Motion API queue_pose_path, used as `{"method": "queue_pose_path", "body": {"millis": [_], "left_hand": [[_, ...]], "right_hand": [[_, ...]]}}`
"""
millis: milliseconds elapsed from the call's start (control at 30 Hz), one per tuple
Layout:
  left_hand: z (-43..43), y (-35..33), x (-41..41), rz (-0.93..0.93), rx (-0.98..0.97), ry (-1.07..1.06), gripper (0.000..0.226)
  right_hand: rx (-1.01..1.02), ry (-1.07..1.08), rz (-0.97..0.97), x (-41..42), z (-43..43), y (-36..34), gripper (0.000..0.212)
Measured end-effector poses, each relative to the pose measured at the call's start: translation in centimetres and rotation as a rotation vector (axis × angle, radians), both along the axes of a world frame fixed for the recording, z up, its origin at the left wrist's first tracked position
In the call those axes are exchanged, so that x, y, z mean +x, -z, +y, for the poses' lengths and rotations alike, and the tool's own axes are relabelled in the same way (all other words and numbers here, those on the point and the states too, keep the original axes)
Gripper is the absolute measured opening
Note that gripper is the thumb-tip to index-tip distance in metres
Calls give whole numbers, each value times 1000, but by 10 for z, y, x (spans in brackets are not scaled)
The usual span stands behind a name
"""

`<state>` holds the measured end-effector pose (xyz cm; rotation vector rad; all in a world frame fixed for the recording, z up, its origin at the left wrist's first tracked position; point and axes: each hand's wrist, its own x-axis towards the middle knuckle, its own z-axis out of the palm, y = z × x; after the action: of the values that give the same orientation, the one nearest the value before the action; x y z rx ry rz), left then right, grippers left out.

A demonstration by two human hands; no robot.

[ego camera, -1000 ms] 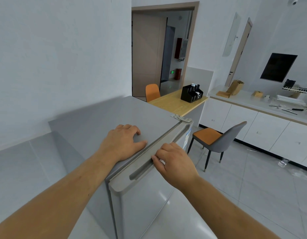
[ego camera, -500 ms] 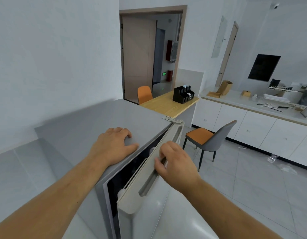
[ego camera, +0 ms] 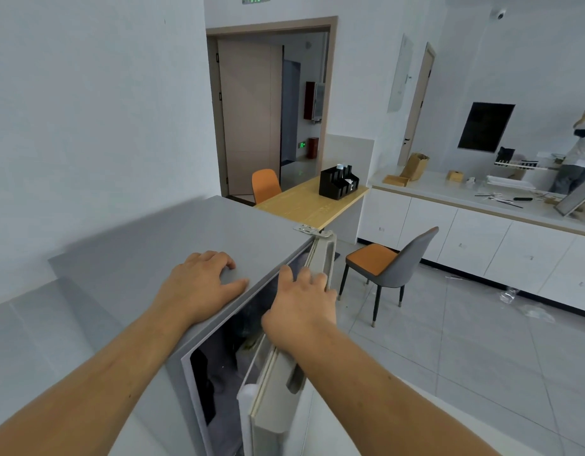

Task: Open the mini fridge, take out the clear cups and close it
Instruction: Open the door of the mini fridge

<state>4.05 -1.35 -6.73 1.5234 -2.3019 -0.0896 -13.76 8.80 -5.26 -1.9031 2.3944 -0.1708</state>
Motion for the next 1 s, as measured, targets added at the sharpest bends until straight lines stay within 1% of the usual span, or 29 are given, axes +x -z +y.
{"method": "queue_pose_path", "body": {"millis": [100, 167, 267, 367, 533, 633, 700, 867, 1000], "left_hand": [[1, -1, 0, 2, 0, 1, 51], [2, -2, 0, 2, -1, 3, 48], [5, -3, -3, -23, -6, 15, 45], [8, -3, -4, -65, -21, 50, 47], [12, -4, -10, -37, 0, 37, 47], [19, -4, -24, -69, -26, -18, 49], [23, -4, -30, -83, -49, -26, 45], [27, -5, -27, -49, -30, 36, 38], [28, -7, -27, -40, -36, 81, 38]], "right_hand": [[21, 65, -63, -19, 9, 2, 99], [44, 116, -124, -34, 16, 3, 101], [60, 167, -135, -56, 26, 3, 84], [35, 143, -108, -78, 36, 4, 63], [-25, 99, -73, -111, 48, 4, 46], [-60, 113, -64, -126, 52, 5, 41], [-78, 108, -53, -134, 53, 7, 40], [-94, 100, -5, -155, 55, 11, 39], [-111, 105, 26, -175, 56, 16, 40]]}}
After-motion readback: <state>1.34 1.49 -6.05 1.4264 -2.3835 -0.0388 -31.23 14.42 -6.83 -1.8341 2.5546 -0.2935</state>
